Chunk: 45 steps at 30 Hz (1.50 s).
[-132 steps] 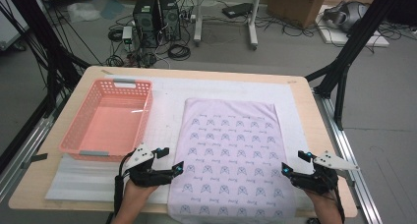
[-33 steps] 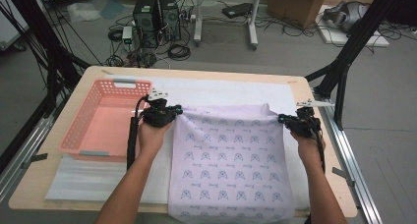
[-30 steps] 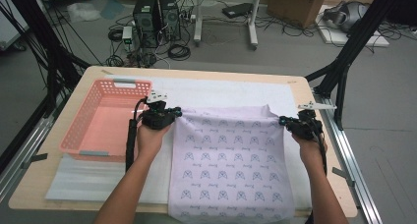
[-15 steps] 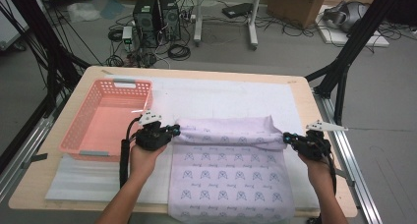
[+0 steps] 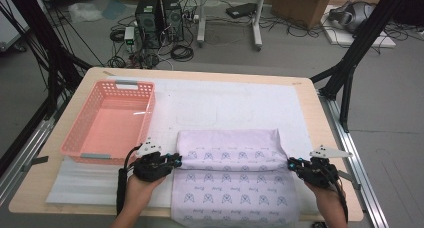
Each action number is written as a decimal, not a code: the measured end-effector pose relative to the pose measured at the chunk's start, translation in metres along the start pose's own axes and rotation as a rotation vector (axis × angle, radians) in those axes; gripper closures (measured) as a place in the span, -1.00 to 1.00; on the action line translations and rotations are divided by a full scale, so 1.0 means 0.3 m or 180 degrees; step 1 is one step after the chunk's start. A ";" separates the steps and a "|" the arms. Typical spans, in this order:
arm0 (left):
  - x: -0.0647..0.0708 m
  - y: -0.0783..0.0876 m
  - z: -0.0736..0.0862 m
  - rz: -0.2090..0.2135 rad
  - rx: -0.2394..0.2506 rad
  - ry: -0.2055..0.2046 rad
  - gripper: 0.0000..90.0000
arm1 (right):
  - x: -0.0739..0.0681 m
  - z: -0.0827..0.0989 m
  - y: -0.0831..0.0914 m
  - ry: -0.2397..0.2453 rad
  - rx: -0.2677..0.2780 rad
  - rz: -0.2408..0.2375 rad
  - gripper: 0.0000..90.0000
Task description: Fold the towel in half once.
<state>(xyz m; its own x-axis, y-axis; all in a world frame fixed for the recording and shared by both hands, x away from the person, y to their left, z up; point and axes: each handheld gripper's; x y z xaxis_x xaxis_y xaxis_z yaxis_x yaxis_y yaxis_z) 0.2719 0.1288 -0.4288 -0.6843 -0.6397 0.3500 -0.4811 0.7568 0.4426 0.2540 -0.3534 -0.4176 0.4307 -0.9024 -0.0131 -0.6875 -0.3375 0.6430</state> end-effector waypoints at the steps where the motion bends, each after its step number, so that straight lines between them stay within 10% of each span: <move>1: -0.006 -0.007 -0.016 0.0000 0.0019 0.0049 0.34 | 0.005 -0.011 -0.002 -0.0072 0.0032 0.0042 0.46; 6: -0.045 -0.076 -0.104 -0.0141 0.0041 0.0061 0.09 | 0.019 -0.105 -0.035 -0.0150 0.0089 0.0124 0.24; 15: -0.146 -0.209 -0.101 -0.0539 -0.0353 0.0189 0.03 | 0.025 -0.206 -0.274 -0.0088 -0.0560 0.0423 0.12; 19: -0.138 -0.216 -0.096 -0.0562 -0.0401 -0.0050 0.85 | 0.035 -0.201 -0.307 -0.0077 -0.0681 0.0402 0.70; 20: -0.133 -0.215 -0.097 -0.0565 -0.0384 -0.0032 0.90 | 0.037 -0.201 -0.303 -0.0038 -0.0674 0.0340 0.92; 31: -0.018 -0.021 -0.121 -0.0128 0.0342 -0.0157 0.92 | 0.009 -0.147 -0.065 0.0009 0.0094 0.0203 0.93; 39: 0.077 0.069 -0.011 0.0105 0.0344 -0.0215 0.91 | -0.042 -0.034 0.084 0.0065 0.0323 0.0024 0.92; 45: 0.110 0.097 0.081 0.0202 0.0141 -0.0175 0.91 | -0.073 0.046 0.116 0.0134 0.0167 -0.0076 0.92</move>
<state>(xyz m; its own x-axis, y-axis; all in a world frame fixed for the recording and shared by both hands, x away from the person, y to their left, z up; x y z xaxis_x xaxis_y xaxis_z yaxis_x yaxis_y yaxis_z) 0.2220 0.1330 -0.4243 -0.7426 -0.5828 0.3300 -0.4586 0.8016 0.3837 0.2124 -0.3491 -0.4055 0.4708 -0.8823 0.0048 -0.7059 -0.3734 0.6020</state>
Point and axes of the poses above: each handheld gripper's, and its own axes: y roughly backward along the jaws, z roughly out of its underside, x roughly to its right, and after that the axes turned 8 degrees about z, right-handed
